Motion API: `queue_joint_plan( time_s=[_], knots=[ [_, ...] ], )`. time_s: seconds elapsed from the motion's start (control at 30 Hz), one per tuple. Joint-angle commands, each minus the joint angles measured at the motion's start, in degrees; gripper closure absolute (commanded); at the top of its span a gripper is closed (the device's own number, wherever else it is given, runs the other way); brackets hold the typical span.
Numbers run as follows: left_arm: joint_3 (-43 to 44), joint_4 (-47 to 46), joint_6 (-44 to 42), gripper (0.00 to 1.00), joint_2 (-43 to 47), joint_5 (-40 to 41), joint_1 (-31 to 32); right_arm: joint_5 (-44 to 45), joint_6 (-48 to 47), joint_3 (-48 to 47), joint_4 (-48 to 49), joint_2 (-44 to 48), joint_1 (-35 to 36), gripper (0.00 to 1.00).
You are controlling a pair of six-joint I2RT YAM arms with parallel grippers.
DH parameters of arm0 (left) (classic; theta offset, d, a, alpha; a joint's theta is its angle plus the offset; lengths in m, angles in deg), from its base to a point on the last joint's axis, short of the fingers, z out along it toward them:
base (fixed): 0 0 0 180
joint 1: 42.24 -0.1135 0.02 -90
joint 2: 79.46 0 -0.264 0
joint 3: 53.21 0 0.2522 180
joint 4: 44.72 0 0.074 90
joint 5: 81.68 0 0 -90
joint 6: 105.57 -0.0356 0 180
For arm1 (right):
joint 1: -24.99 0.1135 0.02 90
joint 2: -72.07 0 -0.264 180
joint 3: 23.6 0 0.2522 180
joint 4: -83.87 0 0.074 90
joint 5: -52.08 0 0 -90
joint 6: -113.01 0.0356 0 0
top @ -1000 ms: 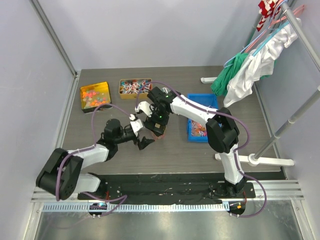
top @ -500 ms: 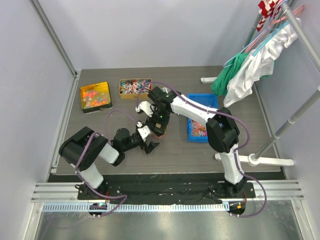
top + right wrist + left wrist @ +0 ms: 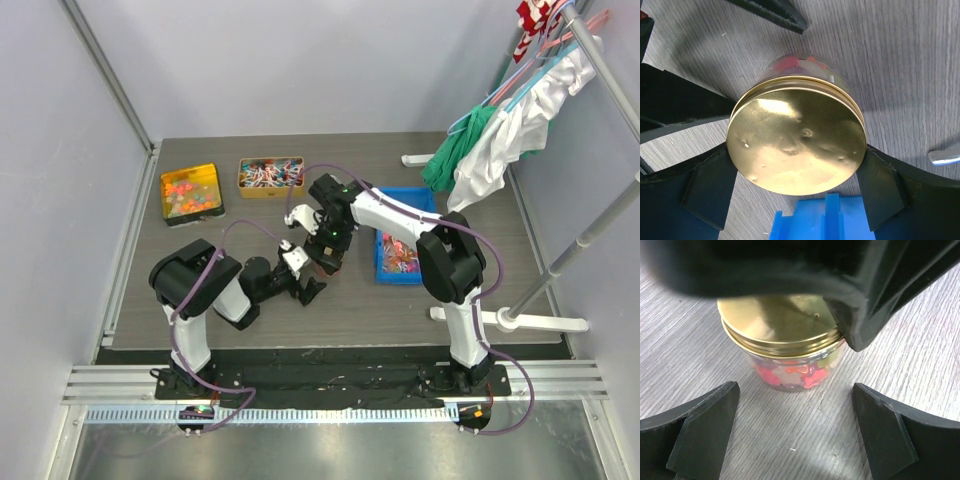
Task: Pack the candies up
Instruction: Screw the bottle lid onto the packing bottle.
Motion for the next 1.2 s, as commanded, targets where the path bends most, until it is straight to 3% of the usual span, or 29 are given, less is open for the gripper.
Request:
queue_joint_plan(
  time_s=[0.0, 0.3, 0.83, 0.9, 1.03, 1.17],
  knots=[
    [1.16, -12.59, 2.31, 0.0, -0.59, 0.81, -0.05, -4.21, -0.4, 0.14, -2.09, 3.6, 0.05, 0.08],
    [2.13, -12.59, 2.58, 0.0, 0.03, -4.38, 0.83, -8.34, 1.18, 0.4, -1.92, 1.67, 0.05, 0.19],
    [2.4, -12.59, 1.17, 0.01, 0.03, -6.23, 1.54, -16.87, 2.15, -1.62, -3.59, 0.09, 0.05, 0.22],
    [2.57, -12.59, 1.0, 0.06, -0.15, -6.75, 1.54, -16.79, 2.06, -1.71, -3.59, 0.17, 0.14, 0.22],
    [2.75, -12.59, 0.73, 0.31, -0.24, -8.16, 1.54, -17.31, 1.8, -1.88, -3.59, 0.17, 0.05, 0.21],
    [2.75, -12.59, 0.56, 0.34, -0.32, -8.86, 1.54, -17.93, 1.62, -2.06, -3.5, 0.52, -0.12, 0.21]
  ],
)
